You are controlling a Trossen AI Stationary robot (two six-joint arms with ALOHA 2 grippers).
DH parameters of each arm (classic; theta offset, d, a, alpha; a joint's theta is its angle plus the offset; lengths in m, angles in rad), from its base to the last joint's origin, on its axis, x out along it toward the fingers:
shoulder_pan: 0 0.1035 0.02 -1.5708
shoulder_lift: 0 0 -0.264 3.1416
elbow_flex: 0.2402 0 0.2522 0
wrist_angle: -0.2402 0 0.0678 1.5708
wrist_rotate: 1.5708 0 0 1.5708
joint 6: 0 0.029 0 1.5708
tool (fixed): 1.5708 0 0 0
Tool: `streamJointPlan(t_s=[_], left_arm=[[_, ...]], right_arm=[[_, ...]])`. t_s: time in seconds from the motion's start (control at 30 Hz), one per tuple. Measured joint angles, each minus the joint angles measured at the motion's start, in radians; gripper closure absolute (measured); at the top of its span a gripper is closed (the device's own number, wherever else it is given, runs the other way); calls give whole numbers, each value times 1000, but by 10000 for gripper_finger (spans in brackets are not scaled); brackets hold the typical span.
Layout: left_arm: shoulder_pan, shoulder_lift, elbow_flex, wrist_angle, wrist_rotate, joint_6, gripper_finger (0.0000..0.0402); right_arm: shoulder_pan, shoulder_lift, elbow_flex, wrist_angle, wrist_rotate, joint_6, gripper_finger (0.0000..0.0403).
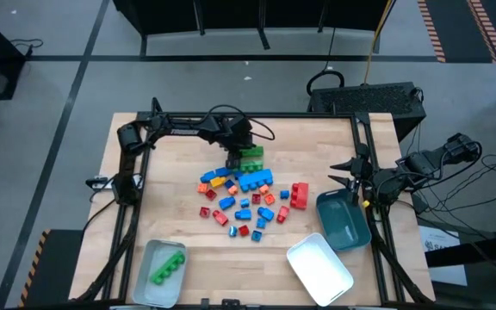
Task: Sort blocks by size
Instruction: Put the rectangular green game piece into the gray bin
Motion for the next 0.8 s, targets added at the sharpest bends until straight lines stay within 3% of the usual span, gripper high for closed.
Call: streamJointPlan(t_s=[0.33, 0.53, 0.63, 0.8], left_arm=[[-38, 0, 249, -336, -11, -17, 259], [-102, -15, 438, -702, 125, -98, 259], [-154, -80, 443, -779, 216, -175, 259], [-311, -254, 398, -809, 218, -312, 259]], right_arm=[[0, 0, 0, 8, 0, 11, 284], [0, 0, 0, 8, -1, 12, 284], [0, 0, 0, 8, -1, 12, 284], [0, 0, 0, 7, -1, 11, 284]])
